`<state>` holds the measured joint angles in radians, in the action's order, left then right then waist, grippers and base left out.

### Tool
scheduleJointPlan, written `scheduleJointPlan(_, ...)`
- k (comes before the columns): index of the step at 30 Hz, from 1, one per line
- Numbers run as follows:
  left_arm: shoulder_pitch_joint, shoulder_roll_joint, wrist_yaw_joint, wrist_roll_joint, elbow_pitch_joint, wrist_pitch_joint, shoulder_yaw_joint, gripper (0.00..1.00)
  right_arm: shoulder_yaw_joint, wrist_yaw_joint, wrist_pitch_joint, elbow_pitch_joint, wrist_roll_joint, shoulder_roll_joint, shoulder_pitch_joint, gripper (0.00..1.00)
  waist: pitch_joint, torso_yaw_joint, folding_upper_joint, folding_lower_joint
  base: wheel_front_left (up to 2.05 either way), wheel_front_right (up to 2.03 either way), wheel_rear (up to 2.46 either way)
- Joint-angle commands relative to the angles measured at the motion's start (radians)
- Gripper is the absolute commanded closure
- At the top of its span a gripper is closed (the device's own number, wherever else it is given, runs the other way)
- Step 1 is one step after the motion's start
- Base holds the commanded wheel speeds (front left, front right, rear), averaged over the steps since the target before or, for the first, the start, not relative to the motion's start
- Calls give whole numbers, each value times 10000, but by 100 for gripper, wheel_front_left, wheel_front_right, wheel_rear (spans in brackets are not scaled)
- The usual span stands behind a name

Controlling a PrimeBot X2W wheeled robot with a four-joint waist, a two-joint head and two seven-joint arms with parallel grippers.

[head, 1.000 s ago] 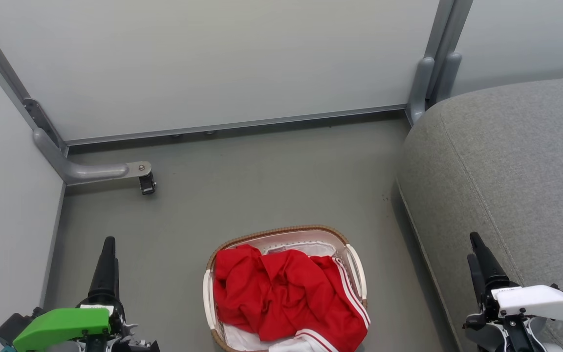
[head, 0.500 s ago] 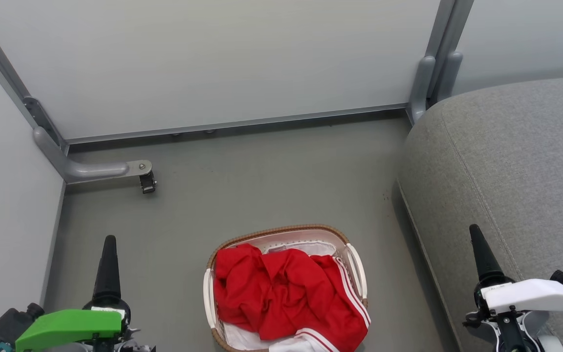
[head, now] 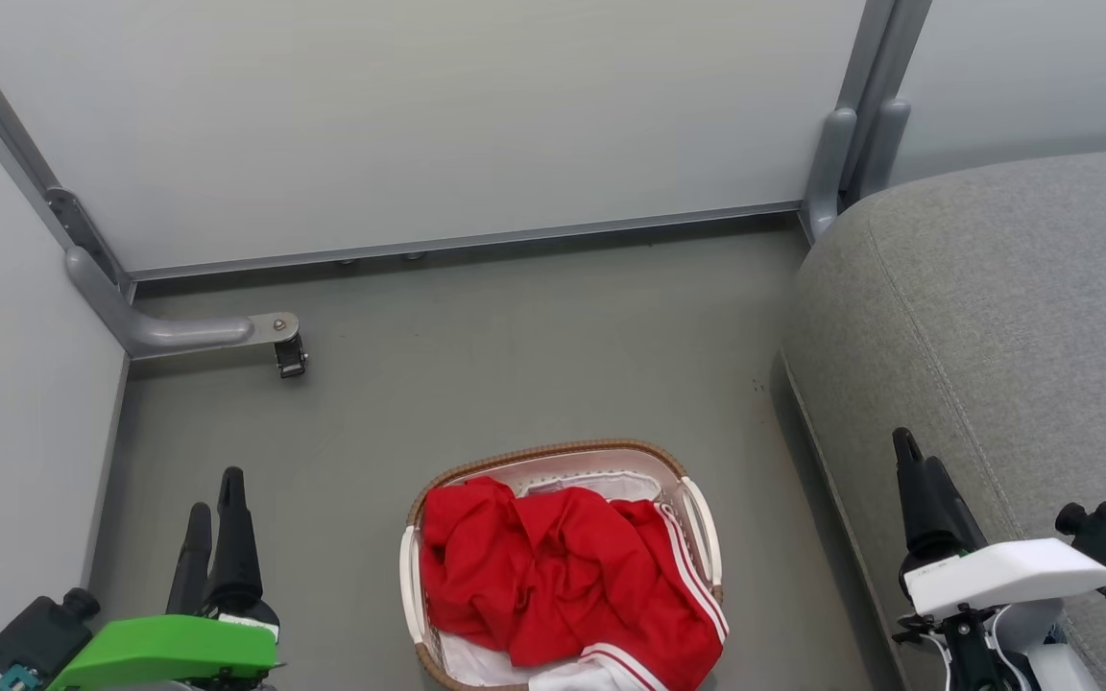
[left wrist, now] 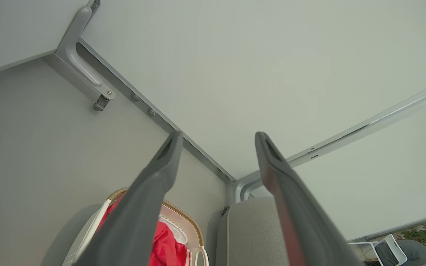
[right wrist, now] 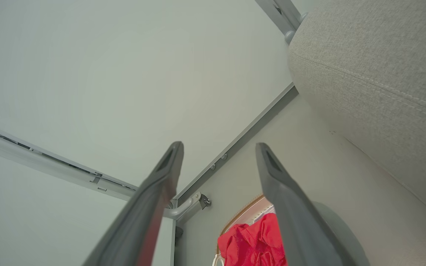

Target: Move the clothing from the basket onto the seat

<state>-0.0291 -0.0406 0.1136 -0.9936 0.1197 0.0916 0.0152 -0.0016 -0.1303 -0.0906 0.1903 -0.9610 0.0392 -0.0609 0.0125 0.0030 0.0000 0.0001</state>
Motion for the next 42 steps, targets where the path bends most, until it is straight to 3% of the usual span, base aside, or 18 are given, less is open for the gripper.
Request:
scheduleJointPlan(1,-36,-74,-44,417,-196,113,-58,0,42,-3,-118,-153,328,70,35,0,-2,3,0,0,0,0,0)
scheduleJointPlan(14,-358,-86,-191,2725,-365,480,-400,0,417,-4,-494,-66,2385,86,136,0,-39,11,0,0,0,0,0)
scheduleJointPlan(42,-913,-113,-432,4996,106,1157,-602,0,1001,-4,-1161,419,5275,112,166,0,-50,82,0,0,0,0,0)
